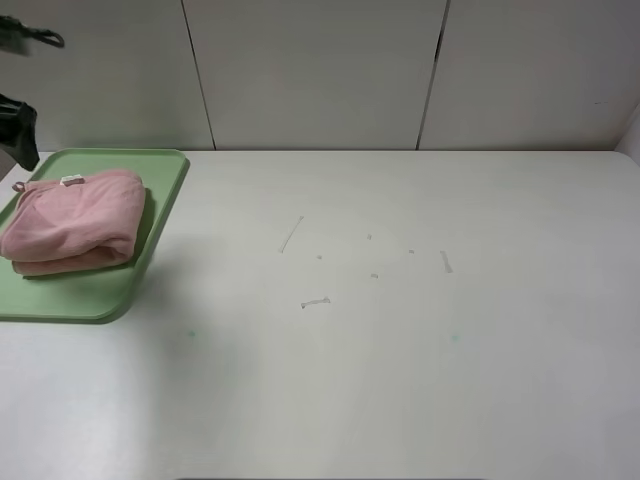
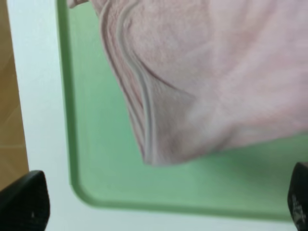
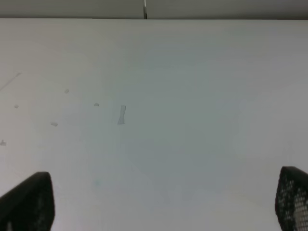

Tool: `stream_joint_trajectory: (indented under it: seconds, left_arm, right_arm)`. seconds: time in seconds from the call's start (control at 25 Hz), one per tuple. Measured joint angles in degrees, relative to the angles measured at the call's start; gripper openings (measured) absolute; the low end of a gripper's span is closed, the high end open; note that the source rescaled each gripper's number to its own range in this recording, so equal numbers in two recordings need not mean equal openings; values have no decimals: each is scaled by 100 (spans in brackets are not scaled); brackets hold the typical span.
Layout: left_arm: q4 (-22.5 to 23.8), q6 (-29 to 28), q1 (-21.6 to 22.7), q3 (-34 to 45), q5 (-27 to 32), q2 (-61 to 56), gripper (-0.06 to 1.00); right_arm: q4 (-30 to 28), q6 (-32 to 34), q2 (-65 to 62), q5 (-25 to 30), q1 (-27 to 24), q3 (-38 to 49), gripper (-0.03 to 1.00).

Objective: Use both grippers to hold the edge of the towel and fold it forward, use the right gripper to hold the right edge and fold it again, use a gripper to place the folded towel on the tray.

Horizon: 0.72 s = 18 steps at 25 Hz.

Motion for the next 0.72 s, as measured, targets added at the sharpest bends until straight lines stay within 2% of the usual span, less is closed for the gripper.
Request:
stream_joint_trajectory:
  seconds: [0.28,0.52,0.72]
  left_arm:
    - [-3,0,0,1143,-86,-1622,100]
    - [-27,5,0,2494,-915,-3478,100]
    - [-649,5,0,3404,-1493,-4952,100]
  right_arm:
    - [0,0,0,0,0,0,100]
    - [0,0,0,0,0,0,100]
    - [0,0,0,0,0,0,100]
